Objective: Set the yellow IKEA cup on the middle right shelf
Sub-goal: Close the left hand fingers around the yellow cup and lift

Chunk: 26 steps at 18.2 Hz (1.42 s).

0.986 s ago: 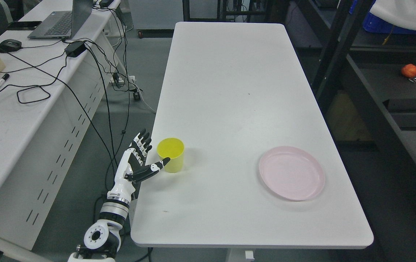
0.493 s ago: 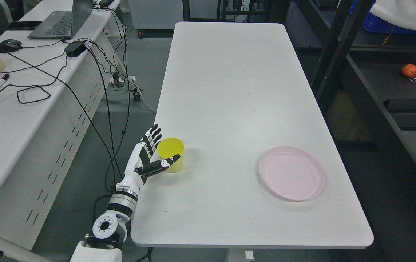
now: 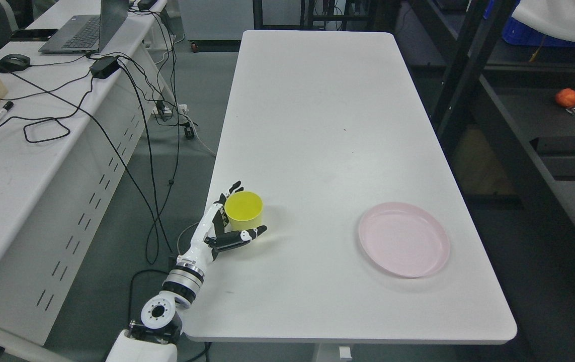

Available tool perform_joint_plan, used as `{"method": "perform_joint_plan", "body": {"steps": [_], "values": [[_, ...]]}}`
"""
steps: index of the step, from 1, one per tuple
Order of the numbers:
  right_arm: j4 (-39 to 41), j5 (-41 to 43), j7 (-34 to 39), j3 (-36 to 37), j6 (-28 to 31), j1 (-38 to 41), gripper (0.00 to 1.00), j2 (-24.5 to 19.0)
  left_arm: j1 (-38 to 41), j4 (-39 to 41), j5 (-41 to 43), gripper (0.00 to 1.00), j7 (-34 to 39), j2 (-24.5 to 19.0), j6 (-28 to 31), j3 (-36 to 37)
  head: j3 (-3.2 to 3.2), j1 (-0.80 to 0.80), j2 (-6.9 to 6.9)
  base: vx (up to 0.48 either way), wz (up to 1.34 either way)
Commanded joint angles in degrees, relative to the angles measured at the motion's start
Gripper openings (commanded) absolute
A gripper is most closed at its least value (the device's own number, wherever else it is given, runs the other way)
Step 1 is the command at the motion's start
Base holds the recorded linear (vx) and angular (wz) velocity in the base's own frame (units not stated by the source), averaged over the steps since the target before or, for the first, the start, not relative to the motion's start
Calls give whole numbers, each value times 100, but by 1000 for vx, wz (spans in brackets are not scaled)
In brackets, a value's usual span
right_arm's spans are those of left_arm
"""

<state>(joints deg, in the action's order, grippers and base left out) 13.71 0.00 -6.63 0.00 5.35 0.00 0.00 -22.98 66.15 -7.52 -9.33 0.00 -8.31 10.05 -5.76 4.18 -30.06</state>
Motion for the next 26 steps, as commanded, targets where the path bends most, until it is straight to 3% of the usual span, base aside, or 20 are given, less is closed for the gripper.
{"method": "perform_joint_plan", "body": {"steps": [1, 4, 7, 11, 13, 14, 17, 19, 26], "values": [[0, 141, -5, -97, 1, 79, 99, 100, -66, -595, 23, 80, -7, -100, 5, 121, 0, 0, 0, 0, 0], [0, 141, -5, -97, 1, 79, 99, 100, -66, -595, -12, 57, -7, -100, -39, -108, 0, 0, 0, 0, 0], [0, 141, -5, -97, 1, 79, 99, 100, -57, -595, -100, 40, -7, -100, -74, -301, 0, 0, 0, 0, 0], [0, 141, -5, -97, 1, 79, 99, 100, -48, -595, -504, 5, 37, -100, -284, -556, 0, 0, 0, 0, 0], [0, 141, -5, -97, 1, 79, 99, 100, -48, -586, -531, 3, 54, -100, -329, -618, 0, 0, 0, 0, 0], [0, 141, -5, -97, 1, 79, 99, 100, -48, -586, -531, 9, 63, -100, -329, -627, 0, 0, 0, 0, 0], [0, 141, -5, -97, 1, 79, 99, 100, -144, -586, -313, 72, 54, -100, -111, -539, 0, 0, 0, 0, 0], [0, 141, -5, -97, 1, 79, 99, 100, -224, -586, -110, 88, 54, -100, 57, -530, 0, 0, 0, 0, 0], [0, 141, -5, -97, 1, 79, 99, 100, -618, -804, -57, 97, 54, -100, 312, -258, 0, 0, 0, 0, 0]]}}
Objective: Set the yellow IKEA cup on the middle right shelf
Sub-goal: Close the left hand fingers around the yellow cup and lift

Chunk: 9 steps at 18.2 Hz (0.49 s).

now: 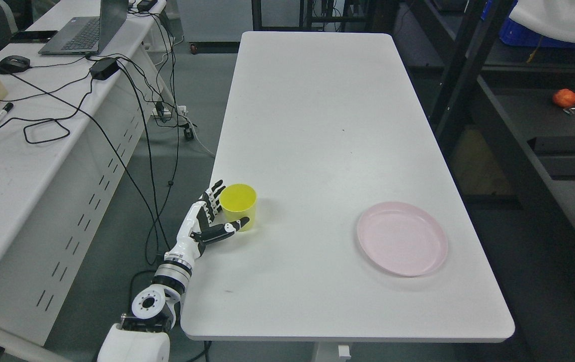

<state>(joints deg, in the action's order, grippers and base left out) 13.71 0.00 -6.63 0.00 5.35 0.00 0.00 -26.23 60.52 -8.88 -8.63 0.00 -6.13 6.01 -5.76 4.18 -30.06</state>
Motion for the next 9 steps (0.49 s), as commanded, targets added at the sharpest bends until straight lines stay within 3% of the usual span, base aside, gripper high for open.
{"method": "perform_joint_plan", "body": {"steps": [1, 3, 5, 9], "values": [[0, 141, -5, -97, 1, 79, 99, 100, -400, -390, 71, 97, -16, -100, 94, 146, 0, 0, 0, 0, 0], [0, 141, -5, -97, 1, 79, 99, 100, -663, -768, 71, 97, -16, -100, 94, 137, 0, 0, 0, -1, 6], [0, 141, -5, -97, 1, 79, 99, 100, -822, -1024, 62, 91, -25, -100, 94, 137, 0, 0, 0, -1, 6], [0, 141, -5, -97, 1, 79, 99, 100, -823, -1094, 36, 55, -16, -100, 68, 67, 0, 0, 0, 1, -13]]}}
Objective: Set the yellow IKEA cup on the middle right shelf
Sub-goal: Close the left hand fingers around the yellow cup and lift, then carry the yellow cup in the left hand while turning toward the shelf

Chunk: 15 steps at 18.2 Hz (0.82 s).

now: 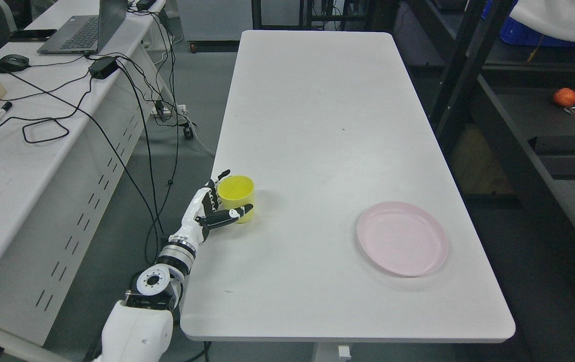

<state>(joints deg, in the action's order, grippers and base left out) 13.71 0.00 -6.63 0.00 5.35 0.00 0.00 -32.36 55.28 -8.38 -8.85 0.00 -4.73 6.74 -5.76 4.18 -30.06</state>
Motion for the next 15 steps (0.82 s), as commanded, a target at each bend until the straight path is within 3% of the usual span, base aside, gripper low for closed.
{"method": "perform_joint_plan", "body": {"steps": [1, 5, 8, 15], "values": [[0, 141, -5, -97, 1, 79, 99, 100, -210, -623, -32, 47, 14, -100, -98, -49, 0, 0, 0, 0, 0], [0, 141, -5, -97, 1, 79, 99, 100, -183, -676, -294, 0, 128, -100, -624, -375, 0, 0, 0, 0, 0], [0, 141, -5, -97, 1, 79, 99, 100, -157, -563, -427, 0, 190, -100, -819, -532, 0, 0, 0, 0, 0], [0, 141, -5, -97, 1, 79, 100, 100, 326, 1475, -471, 0, 138, -100, -819, -656, 0, 0, 0, -3, -2]]}}
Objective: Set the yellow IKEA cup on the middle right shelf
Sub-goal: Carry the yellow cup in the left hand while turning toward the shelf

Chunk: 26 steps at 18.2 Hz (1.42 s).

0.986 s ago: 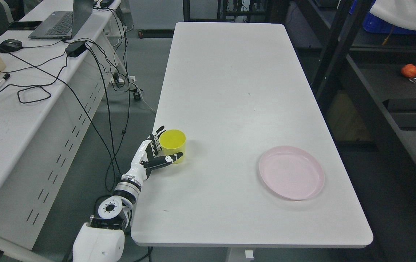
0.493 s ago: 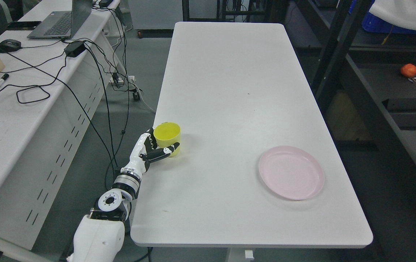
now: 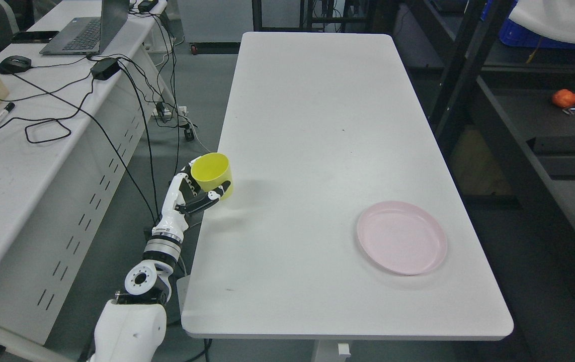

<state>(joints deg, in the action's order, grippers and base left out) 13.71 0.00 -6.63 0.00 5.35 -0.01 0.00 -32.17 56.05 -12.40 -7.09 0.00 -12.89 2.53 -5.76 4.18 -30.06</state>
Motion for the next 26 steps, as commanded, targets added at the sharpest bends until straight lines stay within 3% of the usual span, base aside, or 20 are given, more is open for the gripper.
{"method": "perform_joint_plan", "body": {"steps": [1, 8, 26], "values": [[0, 141, -5, -97, 1, 80, 99, 100, 395, 1565, -70, 0, -39, -100, -3, -235, 0, 0, 0, -21, -11], [0, 141, -5, -97, 1, 80, 99, 100, 651, 2296, -70, 0, -47, -100, -12, -33, 0, 0, 0, -123, -160], [0, 141, -5, -97, 1, 80, 99, 100, 809, 2340, -70, 0, -47, -100, -82, 64, 0, 0, -1, -257, -677]]}}
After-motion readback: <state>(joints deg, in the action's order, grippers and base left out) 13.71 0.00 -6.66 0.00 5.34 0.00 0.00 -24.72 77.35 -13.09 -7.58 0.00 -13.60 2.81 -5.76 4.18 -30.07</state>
